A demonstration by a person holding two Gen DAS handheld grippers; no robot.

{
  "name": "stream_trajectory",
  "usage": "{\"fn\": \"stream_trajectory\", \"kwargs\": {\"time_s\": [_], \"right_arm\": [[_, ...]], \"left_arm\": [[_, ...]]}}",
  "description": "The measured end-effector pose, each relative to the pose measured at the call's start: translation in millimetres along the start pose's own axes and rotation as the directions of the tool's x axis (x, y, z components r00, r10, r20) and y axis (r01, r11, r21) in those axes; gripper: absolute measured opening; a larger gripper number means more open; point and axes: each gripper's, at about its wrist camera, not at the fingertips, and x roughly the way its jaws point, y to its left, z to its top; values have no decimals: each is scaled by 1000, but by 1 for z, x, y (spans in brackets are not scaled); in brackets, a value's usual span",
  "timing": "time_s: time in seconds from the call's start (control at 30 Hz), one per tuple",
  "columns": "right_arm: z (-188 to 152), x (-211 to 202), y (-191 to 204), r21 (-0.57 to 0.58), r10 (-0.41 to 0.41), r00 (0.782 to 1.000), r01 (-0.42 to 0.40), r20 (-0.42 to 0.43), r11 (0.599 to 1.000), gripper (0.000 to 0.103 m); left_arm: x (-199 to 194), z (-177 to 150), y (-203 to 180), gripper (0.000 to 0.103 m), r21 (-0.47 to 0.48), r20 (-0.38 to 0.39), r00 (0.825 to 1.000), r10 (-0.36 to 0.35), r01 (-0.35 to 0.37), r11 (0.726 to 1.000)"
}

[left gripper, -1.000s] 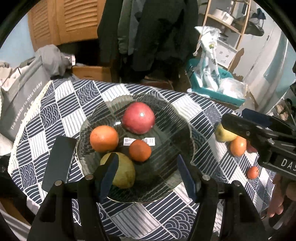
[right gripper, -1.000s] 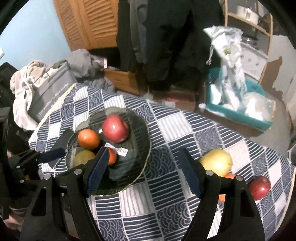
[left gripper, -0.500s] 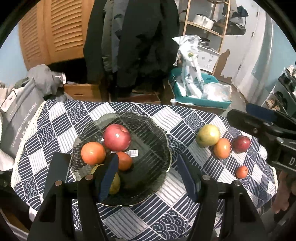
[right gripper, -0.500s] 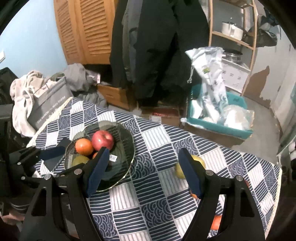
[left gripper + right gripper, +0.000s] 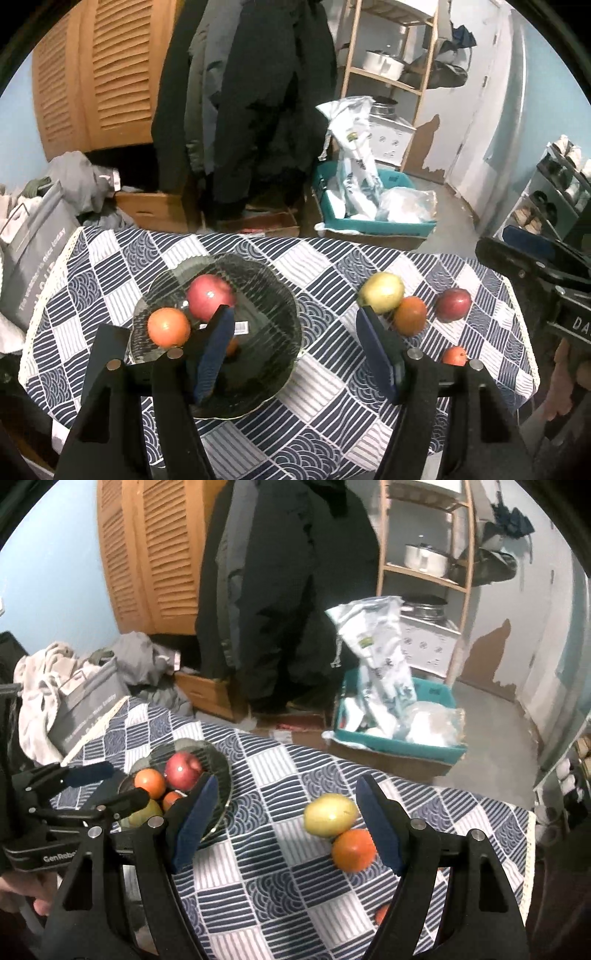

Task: Organize fruits
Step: 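Withdraw both grippers from the glass bowl toward the loose fruit, then grasp a small tangerine with the right gripper while the left gripper approaches a large orange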

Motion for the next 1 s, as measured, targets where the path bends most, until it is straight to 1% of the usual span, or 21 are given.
{"fn": "stream_trajectory", "kwargs": {"time_s": [0.1,0.2,0.33,0.5,0.6,0.77,0.93,1.0], "right_arm": [[-2,-10,-13,17,-22,1000,22,16,1000,78],[-5,-18,-27,40,-42,999,41,29,998,78],[-12,-26,-47,75,-72,997,69,31,995,78],[-22,-29,-71,111,-102,995,99,13,989,78],[-31,-32,-84,127,-124,992,123,1,984,78],[-45,-35,-103,142,-154,988,156,-23,977,78],[-59,-37,-120,170,-158,986,163,-46,972,78],[-65,-38,-125,181,-161,986,168,-50,969,78]], "left_arm": [[-2,2,-9,70,17,8,1000,-9,9,1000],[-3,4,-18,73,32,15,1000,-17,16,999],[-1,6,-31,75,45,16,999,-33,33,998],[2,7,-51,75,64,2,999,-50,50,997],[4,7,-63,77,78,-6,998,-69,69,995],[8,4,-83,77,117,-18,997,-77,79,990],[15,0,-97,77,134,-35,996,-85,89,987],[20,-4,-101,77,141,-49,996,-76,82,987]]}}
